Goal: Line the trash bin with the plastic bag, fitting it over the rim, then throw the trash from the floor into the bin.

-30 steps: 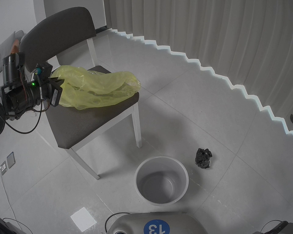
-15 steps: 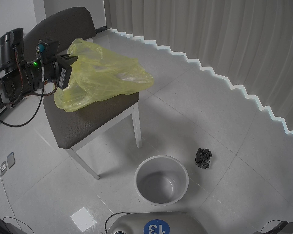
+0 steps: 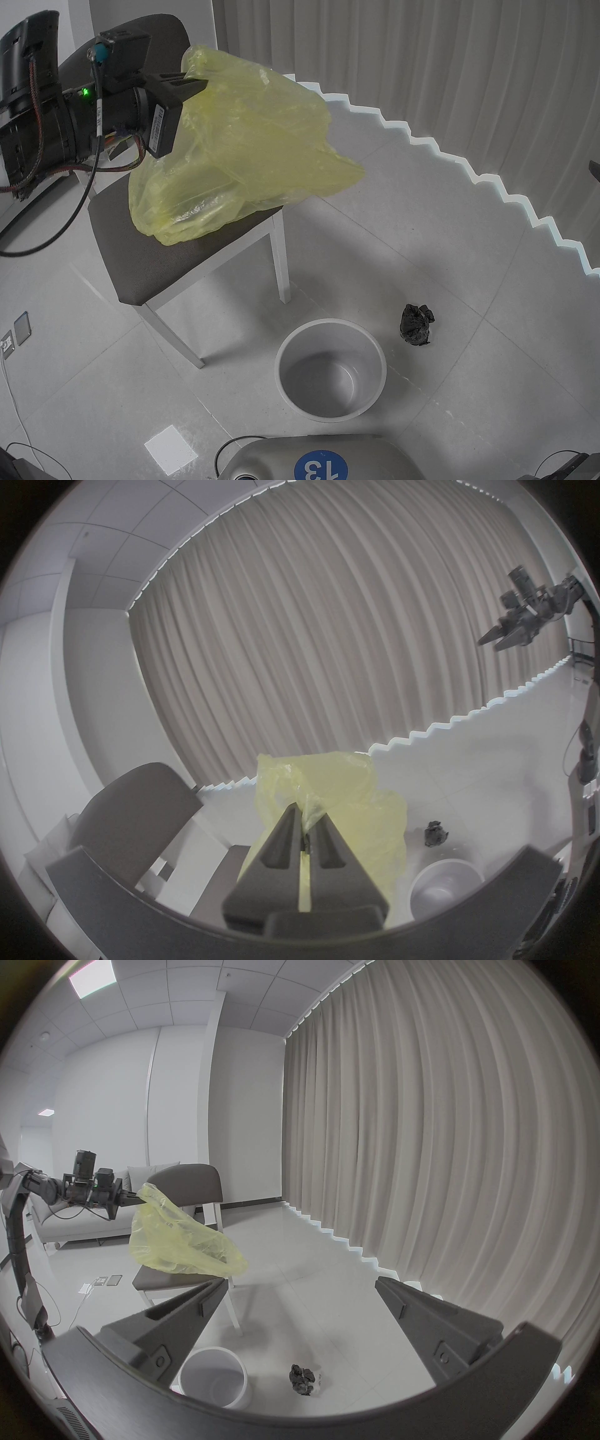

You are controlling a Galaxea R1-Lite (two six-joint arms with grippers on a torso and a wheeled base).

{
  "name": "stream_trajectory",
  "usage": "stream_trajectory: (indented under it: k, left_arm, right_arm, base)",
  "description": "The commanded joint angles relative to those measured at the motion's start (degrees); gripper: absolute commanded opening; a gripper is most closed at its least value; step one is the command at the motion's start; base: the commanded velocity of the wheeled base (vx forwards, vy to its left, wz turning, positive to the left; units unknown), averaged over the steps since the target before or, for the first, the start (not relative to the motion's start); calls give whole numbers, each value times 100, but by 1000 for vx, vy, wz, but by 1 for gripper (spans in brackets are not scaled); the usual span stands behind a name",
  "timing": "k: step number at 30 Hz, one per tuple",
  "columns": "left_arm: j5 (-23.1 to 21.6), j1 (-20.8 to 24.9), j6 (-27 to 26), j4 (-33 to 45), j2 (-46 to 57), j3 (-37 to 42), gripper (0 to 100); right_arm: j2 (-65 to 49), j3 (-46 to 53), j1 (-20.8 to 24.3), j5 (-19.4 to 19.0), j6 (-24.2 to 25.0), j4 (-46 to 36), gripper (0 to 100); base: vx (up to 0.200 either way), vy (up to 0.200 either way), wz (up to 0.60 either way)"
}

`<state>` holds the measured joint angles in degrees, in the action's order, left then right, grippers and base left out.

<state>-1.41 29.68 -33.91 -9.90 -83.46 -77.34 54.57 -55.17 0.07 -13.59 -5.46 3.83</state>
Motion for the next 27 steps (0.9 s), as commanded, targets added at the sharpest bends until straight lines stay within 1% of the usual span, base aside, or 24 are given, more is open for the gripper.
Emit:
stream_trajectory:
  k: [1, 4, 7, 11, 16, 19, 22, 27]
  left_arm:
    - [-193, 108, -1, 120, -109, -194, 0]
    - [-237, 160, -1, 208, -109, -256, 0]
    - [-307, 371, -1, 313, -74, -264, 0]
    - [-324, 600, -1, 515, -83, -379, 0]
    - [-676, 635, -1, 884, -153, -669, 0]
    - [-834, 785, -1, 964, -145, -695, 0]
    - [-834, 881, -1, 990, -145, -713, 0]
    - [-852, 1066, -1, 999, -162, -800, 0]
  right_arm:
    - [415, -195, -16, -3, -8, 4, 100]
    - [502, -204, 1, -3, -8, 4, 100]
    - [626, -213, 28, -3, -16, -5, 100]
    - [898, -345, 168, -3, -16, 4, 100]
    - [1302, -582, 177, -3, -25, 4, 100]
    - [1531, -696, 151, -3, -25, 4, 100]
    - [1724, -749, 125, -12, -16, -49, 100]
    - [2014, -925, 125, -12, -8, -436, 100]
  base:
    - [0, 0, 0]
    - [0, 0, 0]
    - [0, 0, 0]
    - [0, 0, 0]
    - [0, 0, 0]
    - [0, 0, 0]
    - [0, 0, 0]
    - [0, 0, 0]
